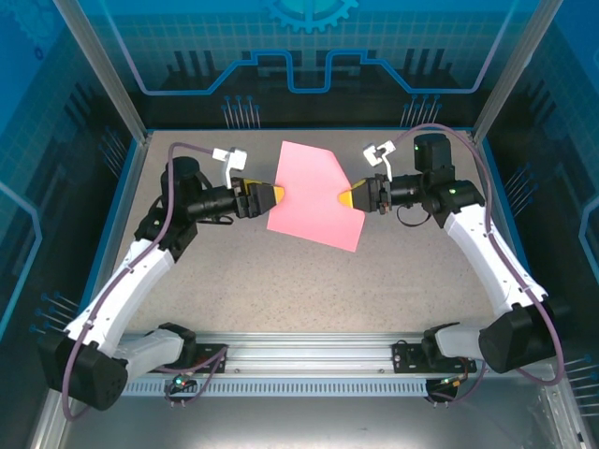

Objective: Fold a paper plane with a square sheet of paper (fold left side to right side)
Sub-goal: Place a square sheet of paper at the center of the table.

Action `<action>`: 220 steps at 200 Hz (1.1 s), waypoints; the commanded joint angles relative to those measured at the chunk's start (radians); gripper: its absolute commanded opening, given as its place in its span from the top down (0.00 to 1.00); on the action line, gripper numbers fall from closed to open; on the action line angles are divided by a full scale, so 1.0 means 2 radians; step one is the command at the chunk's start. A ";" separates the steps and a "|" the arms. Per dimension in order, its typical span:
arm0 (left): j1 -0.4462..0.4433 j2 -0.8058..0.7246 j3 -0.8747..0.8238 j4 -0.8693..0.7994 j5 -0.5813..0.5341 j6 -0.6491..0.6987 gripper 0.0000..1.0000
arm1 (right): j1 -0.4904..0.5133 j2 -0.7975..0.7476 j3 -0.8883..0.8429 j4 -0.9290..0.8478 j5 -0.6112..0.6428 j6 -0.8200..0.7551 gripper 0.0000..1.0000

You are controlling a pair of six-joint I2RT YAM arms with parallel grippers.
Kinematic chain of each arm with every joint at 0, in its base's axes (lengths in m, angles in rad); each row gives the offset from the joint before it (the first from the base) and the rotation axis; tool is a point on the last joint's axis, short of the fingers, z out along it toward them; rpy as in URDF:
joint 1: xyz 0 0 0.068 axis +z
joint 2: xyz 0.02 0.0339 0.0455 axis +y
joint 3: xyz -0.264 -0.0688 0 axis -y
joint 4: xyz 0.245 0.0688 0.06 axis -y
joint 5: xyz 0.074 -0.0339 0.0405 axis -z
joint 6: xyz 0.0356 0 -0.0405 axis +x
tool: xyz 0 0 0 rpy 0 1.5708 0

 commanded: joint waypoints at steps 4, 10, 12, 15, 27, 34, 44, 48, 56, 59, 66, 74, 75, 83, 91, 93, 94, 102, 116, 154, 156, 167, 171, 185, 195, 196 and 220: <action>-0.016 0.008 0.023 0.019 0.047 0.003 0.33 | 0.003 0.003 0.012 -0.025 -0.021 -0.018 0.80; -0.019 0.009 0.025 0.014 0.046 0.006 0.38 | 0.003 0.005 0.012 -0.027 -0.016 -0.019 0.80; -0.020 0.009 0.026 0.013 0.045 0.007 0.39 | 0.003 0.006 0.012 -0.027 -0.014 -0.020 0.80; -0.021 0.009 0.026 0.010 0.044 0.009 0.41 | 0.003 0.006 0.012 -0.028 -0.012 -0.020 0.80; -0.022 0.008 0.025 0.006 0.040 0.011 0.50 | 0.003 0.009 0.012 -0.029 -0.005 -0.021 0.80; -0.022 0.008 0.023 0.004 0.038 0.011 0.56 | 0.002 0.011 0.012 -0.030 0.001 -0.020 0.79; -0.022 0.007 0.021 0.003 0.034 0.012 0.64 | 0.001 0.012 0.012 -0.032 0.011 -0.021 0.79; -0.023 0.007 0.021 0.001 0.034 0.012 0.67 | 0.002 0.013 0.011 -0.033 0.015 -0.022 0.79; -0.023 0.007 0.020 0.000 0.032 0.013 0.73 | 0.001 0.013 0.010 -0.034 0.025 -0.022 0.76; -0.023 0.008 0.018 -0.002 0.030 0.013 0.76 | 0.000 0.013 0.010 -0.036 0.031 -0.023 0.75; -0.023 0.008 0.017 -0.005 0.026 0.014 0.81 | -0.001 0.012 0.011 -0.042 0.041 -0.026 0.73; -0.023 0.008 0.014 -0.009 0.019 0.016 0.86 | -0.004 0.011 0.009 -0.045 0.055 -0.028 0.69; -0.023 0.008 0.014 -0.010 0.018 0.016 0.87 | -0.004 0.011 0.009 -0.046 0.057 -0.028 0.68; -0.023 0.009 0.009 -0.012 0.009 0.015 0.91 | -0.006 0.010 0.008 -0.054 0.075 -0.030 0.64; -0.024 0.011 0.002 -0.012 -0.001 0.013 0.94 | -0.010 0.009 0.007 -0.058 0.092 -0.032 0.57; -0.025 0.011 0.000 -0.012 -0.003 0.013 0.95 | -0.012 0.008 0.007 -0.059 0.098 -0.032 0.55; -0.025 0.011 -0.001 -0.012 -0.005 0.012 0.95 | -0.012 0.008 0.006 -0.060 0.102 -0.031 0.54; -0.027 0.014 -0.010 -0.013 -0.015 0.011 0.95 | -0.014 0.006 0.006 -0.072 0.139 -0.033 0.47; -0.030 0.020 -0.029 -0.013 -0.039 0.006 0.95 | -0.021 0.002 0.002 -0.089 0.201 -0.034 0.33; -0.039 0.067 -0.083 0.002 -0.108 -0.027 0.98 | -0.020 0.004 -0.014 -0.129 0.379 -0.028 0.05; -0.039 0.070 -0.085 0.003 -0.112 -0.030 0.98 | -0.020 0.004 -0.017 -0.130 0.384 -0.026 0.04; -0.039 0.094 -0.093 0.010 -0.130 -0.043 0.98 | -0.018 0.010 -0.026 -0.128 0.408 -0.017 0.01; -0.040 0.103 -0.093 0.010 -0.137 -0.048 0.98 | -0.019 0.012 -0.031 -0.126 0.416 -0.013 0.01; -0.041 0.140 -0.086 0.007 -0.151 -0.056 1.00 | -0.016 0.022 -0.046 -0.109 0.424 0.006 0.00; -0.041 0.169 -0.075 -0.002 -0.161 -0.060 1.00 | -0.013 0.033 -0.057 -0.091 0.420 0.022 0.00; -0.041 0.172 -0.073 -0.003 -0.161 -0.060 1.00 | -0.013 0.033 -0.059 -0.089 0.419 0.022 0.00; -0.048 0.241 -0.044 -0.021 -0.169 -0.058 1.00 | 0.001 0.066 -0.086 -0.028 0.383 0.066 0.08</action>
